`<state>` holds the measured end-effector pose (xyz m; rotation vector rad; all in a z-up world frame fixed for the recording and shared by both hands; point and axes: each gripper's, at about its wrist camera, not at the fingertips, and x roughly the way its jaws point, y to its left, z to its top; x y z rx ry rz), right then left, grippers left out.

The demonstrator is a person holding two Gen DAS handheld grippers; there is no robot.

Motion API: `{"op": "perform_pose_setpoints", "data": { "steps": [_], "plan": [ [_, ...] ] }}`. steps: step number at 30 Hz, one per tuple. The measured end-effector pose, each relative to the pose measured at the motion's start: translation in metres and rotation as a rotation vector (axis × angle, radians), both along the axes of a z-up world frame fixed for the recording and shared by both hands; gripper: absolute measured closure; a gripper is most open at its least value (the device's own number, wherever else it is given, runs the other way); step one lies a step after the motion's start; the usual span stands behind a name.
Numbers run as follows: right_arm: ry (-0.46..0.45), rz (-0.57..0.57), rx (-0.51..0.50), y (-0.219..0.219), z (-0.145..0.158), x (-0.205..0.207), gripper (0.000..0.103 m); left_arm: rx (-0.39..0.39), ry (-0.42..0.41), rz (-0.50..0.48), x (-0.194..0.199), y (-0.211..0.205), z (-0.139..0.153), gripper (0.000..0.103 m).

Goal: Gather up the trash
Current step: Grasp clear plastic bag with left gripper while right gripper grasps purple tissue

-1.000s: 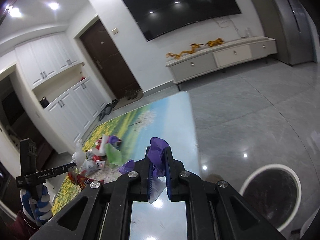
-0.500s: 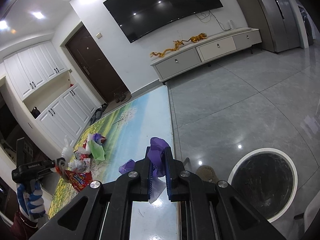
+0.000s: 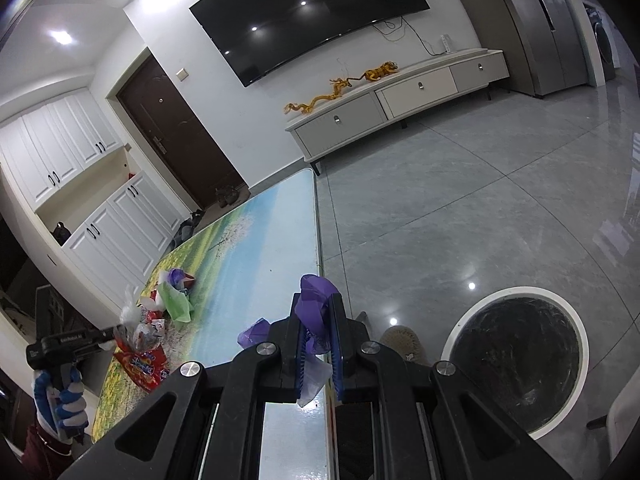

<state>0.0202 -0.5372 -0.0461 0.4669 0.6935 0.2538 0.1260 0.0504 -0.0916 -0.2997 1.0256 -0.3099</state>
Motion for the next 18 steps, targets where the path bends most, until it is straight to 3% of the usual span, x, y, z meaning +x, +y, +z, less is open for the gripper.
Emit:
{"op": "perform_pose_setpoints", "data": {
  "steps": [2,7,13,16,18],
  "plan": [
    [0.001,0.003,-0.005,0.002,0.000,0.000,0.092,0.007,0.006,0.003,0.002,0.000,-0.005,0.052],
    [0.001,0.003,-0.014,0.003,0.003,0.002,0.092,0.041,0.020,-0.016,0.009,-0.005,-0.012,0.052],
    [0.020,-0.008,-0.018,0.002,0.002,0.004,0.092,0.142,-0.014,-0.065,0.017,-0.018,-0.010,0.052],
    [0.028,-0.009,-0.019,0.003,0.000,0.005,0.092,0.154,-0.009,-0.078,0.020,-0.021,-0.011,0.058],
    [0.032,-0.009,-0.018,0.003,-0.002,0.007,0.092,0.149,0.008,-0.076,0.020,-0.021,-0.015,0.071]
  ]
}}
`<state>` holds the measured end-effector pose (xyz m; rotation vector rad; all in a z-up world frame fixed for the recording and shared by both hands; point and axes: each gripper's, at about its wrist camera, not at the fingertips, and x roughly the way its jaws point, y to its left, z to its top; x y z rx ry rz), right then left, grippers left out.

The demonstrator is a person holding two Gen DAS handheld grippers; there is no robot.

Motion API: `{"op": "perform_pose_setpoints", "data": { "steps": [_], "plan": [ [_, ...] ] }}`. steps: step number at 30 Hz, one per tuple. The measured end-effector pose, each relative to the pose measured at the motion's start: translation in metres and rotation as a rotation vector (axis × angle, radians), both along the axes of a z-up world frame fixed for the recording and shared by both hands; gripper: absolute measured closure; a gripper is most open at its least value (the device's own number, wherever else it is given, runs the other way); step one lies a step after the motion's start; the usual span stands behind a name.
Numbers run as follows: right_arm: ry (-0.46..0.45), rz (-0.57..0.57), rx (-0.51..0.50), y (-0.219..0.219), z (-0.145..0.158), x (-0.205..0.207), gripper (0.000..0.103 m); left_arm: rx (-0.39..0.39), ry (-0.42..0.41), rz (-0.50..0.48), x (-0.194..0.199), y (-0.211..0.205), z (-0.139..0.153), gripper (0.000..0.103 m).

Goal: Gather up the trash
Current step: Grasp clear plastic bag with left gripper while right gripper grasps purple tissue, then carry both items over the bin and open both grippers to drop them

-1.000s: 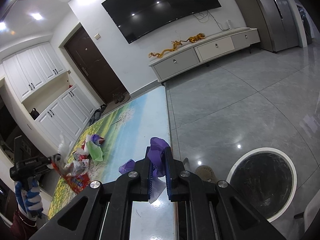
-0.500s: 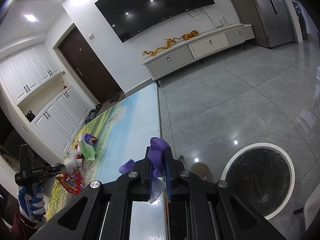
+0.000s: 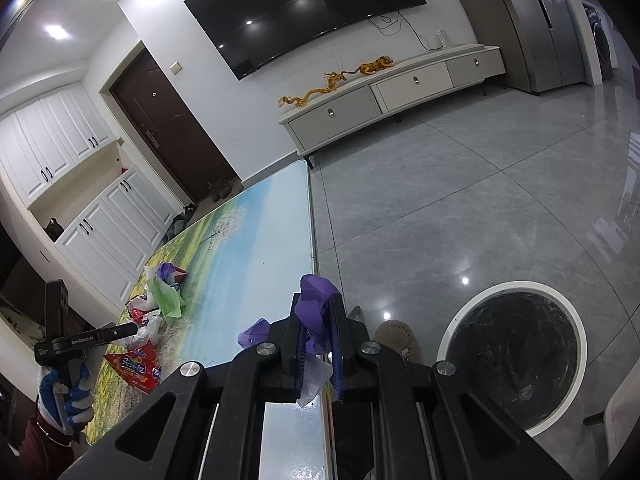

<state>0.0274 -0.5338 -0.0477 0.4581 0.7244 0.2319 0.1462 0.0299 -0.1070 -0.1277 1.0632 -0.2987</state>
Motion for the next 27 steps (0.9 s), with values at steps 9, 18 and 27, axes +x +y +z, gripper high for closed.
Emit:
{"op": "perform_pose_setpoints", "data": {
  "steps": [9,18,27],
  "plan": [
    [0.006,0.013,-0.007,0.004,0.001,0.006,0.092,-0.053,0.006,0.006,-0.014,0.010,-0.001,0.070],
    [-0.002,0.016,-0.017,0.006,0.004,0.001,0.092,0.150,-0.004,-0.152,0.001,-0.034,0.001,0.067],
    [0.003,-0.001,-0.020,0.003,0.004,-0.001,0.092,0.100,-0.010,-0.146,0.011,-0.031,0.006,0.077]
  ]
}}
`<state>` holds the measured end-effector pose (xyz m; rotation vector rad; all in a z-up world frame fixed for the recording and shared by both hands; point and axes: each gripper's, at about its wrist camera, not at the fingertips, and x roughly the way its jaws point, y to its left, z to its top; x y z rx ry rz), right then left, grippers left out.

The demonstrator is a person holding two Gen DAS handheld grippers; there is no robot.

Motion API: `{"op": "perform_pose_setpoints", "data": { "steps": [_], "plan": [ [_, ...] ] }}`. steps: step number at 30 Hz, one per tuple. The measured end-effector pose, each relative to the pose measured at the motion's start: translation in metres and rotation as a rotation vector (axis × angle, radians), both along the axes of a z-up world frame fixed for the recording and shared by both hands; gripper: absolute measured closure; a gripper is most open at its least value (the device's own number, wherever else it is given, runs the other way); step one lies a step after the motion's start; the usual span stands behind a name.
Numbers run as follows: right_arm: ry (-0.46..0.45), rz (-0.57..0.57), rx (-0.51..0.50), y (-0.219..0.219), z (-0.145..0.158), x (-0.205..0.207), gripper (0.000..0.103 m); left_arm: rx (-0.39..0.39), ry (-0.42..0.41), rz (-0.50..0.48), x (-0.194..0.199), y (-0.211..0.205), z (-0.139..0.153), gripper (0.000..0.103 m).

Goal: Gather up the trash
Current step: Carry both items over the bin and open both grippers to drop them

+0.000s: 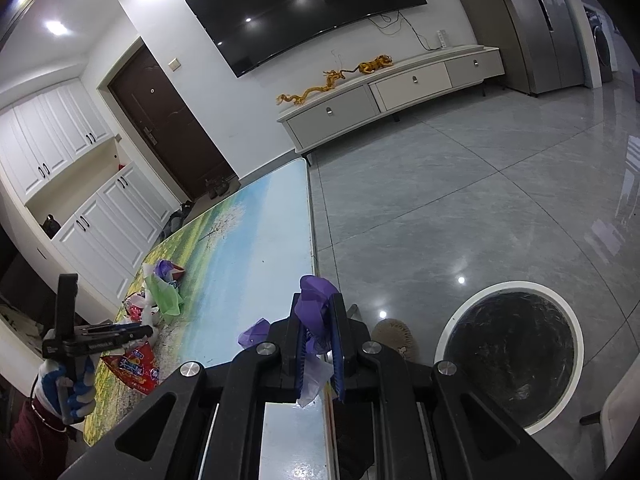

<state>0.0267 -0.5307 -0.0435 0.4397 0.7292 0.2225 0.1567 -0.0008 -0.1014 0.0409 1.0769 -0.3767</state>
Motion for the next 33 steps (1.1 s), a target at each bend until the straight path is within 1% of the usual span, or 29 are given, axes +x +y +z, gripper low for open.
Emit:
{"op": "perform_pose_setpoints", "data": {
  "steps": [5,8,10,11,12,15,16,18,20,24,27,29,30,31,33],
  "plan": [
    [-0.010,-0.002,0.015,-0.002,-0.001,-0.002,0.092,-0.120,-0.030,0.047,-0.003,0.015,0.033,0.077],
    [-0.019,-0.011,0.019,-0.009,-0.002,-0.003,0.092,-0.158,-0.066,0.011,-0.006,-0.003,0.059,0.077],
    [-0.025,-0.029,0.020,-0.019,-0.003,-0.005,0.092,-0.188,-0.079,-0.050,-0.004,-0.032,0.075,0.077],
    [-0.027,-0.044,0.016,-0.026,-0.004,-0.007,0.092,-0.198,-0.084,-0.093,-0.004,-0.054,0.081,0.077],
    [-0.027,-0.057,0.010,-0.033,-0.003,-0.007,0.092,-0.205,-0.085,-0.125,-0.005,-0.072,0.085,0.077],
    [-0.021,-0.111,-0.023,-0.057,-0.007,-0.011,0.092,-0.234,-0.066,-0.249,-0.007,-0.142,0.088,0.077],
    [-0.016,-0.130,-0.038,-0.065,-0.009,-0.013,0.092,-0.239,-0.052,-0.299,-0.006,-0.171,0.085,0.077],
    [0.006,-0.176,-0.085,-0.083,-0.015,-0.015,0.092,-0.233,-0.027,-0.363,-0.005,-0.217,0.076,0.077],
    [0.030,-0.212,-0.114,-0.099,-0.023,-0.016,0.092,-0.238,0.021,-0.418,-0.003,-0.267,0.061,0.076],
    [0.091,-0.272,-0.147,-0.129,-0.046,-0.012,0.090,-0.235,0.080,-0.479,-0.001,-0.339,0.030,0.075],
    [0.144,-0.303,-0.160,-0.148,-0.067,-0.006,0.090,-0.239,0.156,-0.503,0.004,-0.378,0.003,0.074],
    [0.165,-0.315,-0.155,-0.156,-0.077,-0.005,0.085,-0.229,0.188,-0.509,0.006,-0.391,-0.012,0.074],
    [0.180,-0.325,-0.158,-0.160,-0.083,-0.005,0.077,-0.224,0.205,-0.511,0.008,-0.398,-0.018,0.073],
    [0.187,-0.330,-0.161,-0.160,-0.085,-0.004,0.067,-0.226,0.214,-0.512,0.008,-0.401,-0.021,0.073],
    [0.196,-0.336,-0.164,-0.163,-0.091,-0.006,0.059,-0.242,0.224,-0.510,0.008,-0.400,-0.021,0.073]
  ]
}}
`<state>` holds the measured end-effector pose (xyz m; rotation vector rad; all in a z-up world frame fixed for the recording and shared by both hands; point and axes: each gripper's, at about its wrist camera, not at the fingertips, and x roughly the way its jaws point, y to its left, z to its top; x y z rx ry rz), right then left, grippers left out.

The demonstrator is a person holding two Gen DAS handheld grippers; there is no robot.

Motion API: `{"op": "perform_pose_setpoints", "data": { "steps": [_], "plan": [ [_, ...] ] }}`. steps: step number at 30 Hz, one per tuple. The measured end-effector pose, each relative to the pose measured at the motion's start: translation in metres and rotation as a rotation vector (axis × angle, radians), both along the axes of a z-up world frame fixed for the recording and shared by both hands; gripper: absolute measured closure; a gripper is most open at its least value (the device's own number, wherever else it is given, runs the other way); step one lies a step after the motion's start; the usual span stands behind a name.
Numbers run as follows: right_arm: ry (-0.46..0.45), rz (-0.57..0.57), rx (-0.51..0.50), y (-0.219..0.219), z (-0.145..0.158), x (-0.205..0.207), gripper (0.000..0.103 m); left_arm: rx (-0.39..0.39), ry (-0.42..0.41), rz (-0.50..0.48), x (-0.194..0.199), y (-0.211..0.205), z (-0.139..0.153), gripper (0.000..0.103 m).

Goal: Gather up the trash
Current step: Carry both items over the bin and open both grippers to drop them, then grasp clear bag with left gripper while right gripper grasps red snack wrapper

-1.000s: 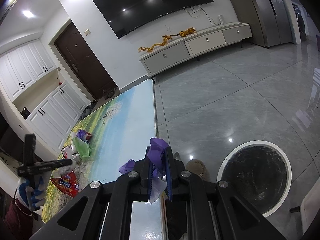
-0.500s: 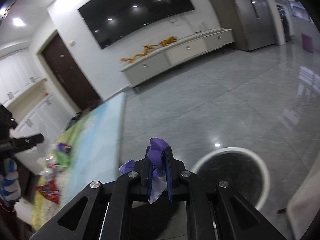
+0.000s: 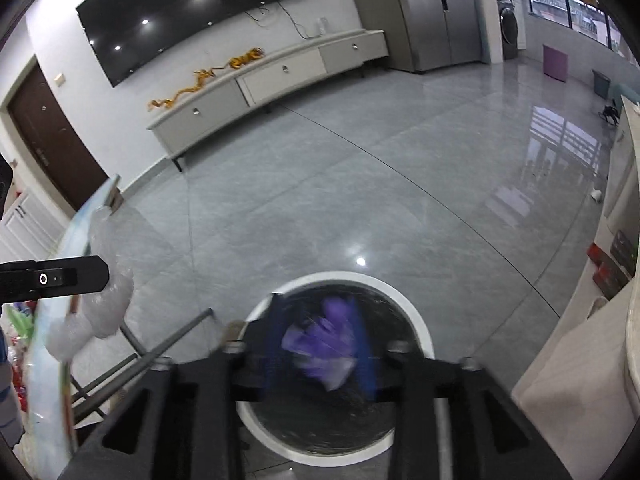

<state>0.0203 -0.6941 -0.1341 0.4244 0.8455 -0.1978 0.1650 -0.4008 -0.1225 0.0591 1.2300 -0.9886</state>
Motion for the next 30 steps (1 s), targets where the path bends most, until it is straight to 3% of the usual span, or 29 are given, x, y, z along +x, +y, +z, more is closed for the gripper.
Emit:
{"op": "perform_pose_setpoints", "data": {
  "steps": [4,6,7,10,14,21,30],
  "plan": [
    [0.003,-0.017,-0.013,0.000,0.000,-0.004,0.044,-0.025,-0.016,0.020,-0.007,0.017,0.007,0.066],
    [-0.008,-0.024,-0.021,0.004,0.006,-0.007,0.042,-0.056,-0.039,0.048,-0.010,0.029,0.017,0.066],
    [-0.017,-0.025,-0.027,0.006,0.010,-0.008,0.035,-0.070,-0.056,0.062,-0.014,0.032,0.021,0.066],
    [-0.067,-0.018,-0.048,0.017,0.031,-0.015,0.018,-0.115,-0.153,0.128,-0.023,0.060,0.046,0.066],
    [-0.186,0.025,-0.042,0.040,0.072,-0.025,0.000,-0.086,-0.274,0.156,-0.041,0.103,0.073,0.066],
    [-0.358,0.227,-0.041,0.110,0.134,-0.025,0.000,-0.081,-0.368,0.316,-0.064,0.237,0.099,0.066],
    [-0.315,0.655,0.024,0.258,0.153,-0.006,0.000,0.045,-0.415,0.537,-0.097,0.411,0.091,0.066]
  ]
}}
